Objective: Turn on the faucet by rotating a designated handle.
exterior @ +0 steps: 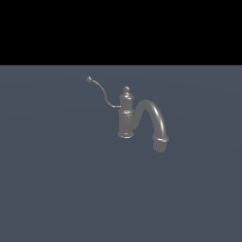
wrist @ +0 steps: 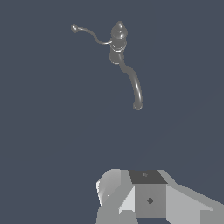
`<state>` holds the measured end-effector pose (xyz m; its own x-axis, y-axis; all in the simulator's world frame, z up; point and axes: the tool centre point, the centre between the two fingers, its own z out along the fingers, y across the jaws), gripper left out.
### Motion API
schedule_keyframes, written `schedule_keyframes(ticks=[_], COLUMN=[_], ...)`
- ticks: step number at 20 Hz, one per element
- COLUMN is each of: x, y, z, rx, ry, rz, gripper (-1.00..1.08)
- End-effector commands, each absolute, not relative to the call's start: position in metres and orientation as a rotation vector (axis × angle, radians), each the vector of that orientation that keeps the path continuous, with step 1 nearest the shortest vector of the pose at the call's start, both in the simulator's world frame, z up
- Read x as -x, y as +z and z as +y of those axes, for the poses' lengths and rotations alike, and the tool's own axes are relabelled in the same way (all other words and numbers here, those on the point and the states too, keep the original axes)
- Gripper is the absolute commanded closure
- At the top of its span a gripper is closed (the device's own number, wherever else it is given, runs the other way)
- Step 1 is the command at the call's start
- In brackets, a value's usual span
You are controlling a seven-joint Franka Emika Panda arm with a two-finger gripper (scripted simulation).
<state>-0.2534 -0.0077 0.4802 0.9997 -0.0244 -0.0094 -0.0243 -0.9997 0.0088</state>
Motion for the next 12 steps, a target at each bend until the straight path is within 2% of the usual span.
schedule_keyframes(ticks=[1, 12], x=[0.2534, 0.2522], y=[0.4802, 0.4836], z=[-0.0077, -0.0027], rx=[-3.133, -3.125], ry=[-0.015, -0.033], rz=[-0.038, 0.003], gripper=[1.08, 1.08])
